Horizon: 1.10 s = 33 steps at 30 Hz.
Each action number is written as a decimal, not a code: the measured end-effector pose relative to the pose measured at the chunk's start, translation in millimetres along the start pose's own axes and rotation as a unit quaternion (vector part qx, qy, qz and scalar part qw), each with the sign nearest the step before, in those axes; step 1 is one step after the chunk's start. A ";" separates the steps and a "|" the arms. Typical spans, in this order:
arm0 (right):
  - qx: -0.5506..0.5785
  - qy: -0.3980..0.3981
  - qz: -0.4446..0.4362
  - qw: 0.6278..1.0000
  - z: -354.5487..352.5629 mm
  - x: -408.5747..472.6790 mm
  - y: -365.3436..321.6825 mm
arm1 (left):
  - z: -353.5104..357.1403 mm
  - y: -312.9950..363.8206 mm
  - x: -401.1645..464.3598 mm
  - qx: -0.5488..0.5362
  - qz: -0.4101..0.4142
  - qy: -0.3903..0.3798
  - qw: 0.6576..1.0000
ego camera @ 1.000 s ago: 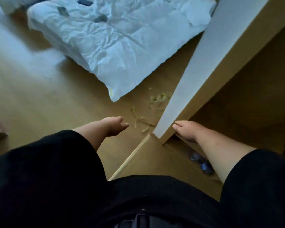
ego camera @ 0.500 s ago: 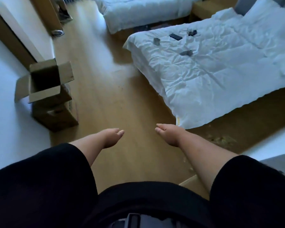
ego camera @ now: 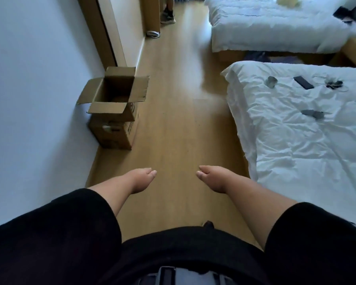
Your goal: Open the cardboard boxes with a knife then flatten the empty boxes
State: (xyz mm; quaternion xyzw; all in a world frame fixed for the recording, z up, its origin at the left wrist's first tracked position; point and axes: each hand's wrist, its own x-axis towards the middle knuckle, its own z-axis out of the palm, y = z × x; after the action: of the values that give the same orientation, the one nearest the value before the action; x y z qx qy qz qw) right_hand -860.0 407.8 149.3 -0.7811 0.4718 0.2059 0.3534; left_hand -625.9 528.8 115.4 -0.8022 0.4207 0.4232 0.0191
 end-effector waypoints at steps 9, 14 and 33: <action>-0.136 -0.023 -0.077 0.987 -136.8 118.4 -43.0 | -71.0 49.7 56.7 -0.179 -0.064 0.046 0.981; -0.183 -0.055 -0.105 0.976 -163.5 175.2 -82.1 | -110.1 32.6 96.5 -0.238 -0.077 0.034 0.968; -0.228 -0.042 -0.093 0.968 -322.0 409.3 -252.1 | -372.1 -29.6 302.4 -0.242 -0.097 0.064 0.963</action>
State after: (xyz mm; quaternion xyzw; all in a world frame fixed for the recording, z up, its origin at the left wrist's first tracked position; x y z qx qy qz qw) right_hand -448.9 2.3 185.7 -0.8722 0.3221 0.3070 0.2032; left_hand -271.7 204.8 134.1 -0.8450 0.2264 0.4566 -0.1617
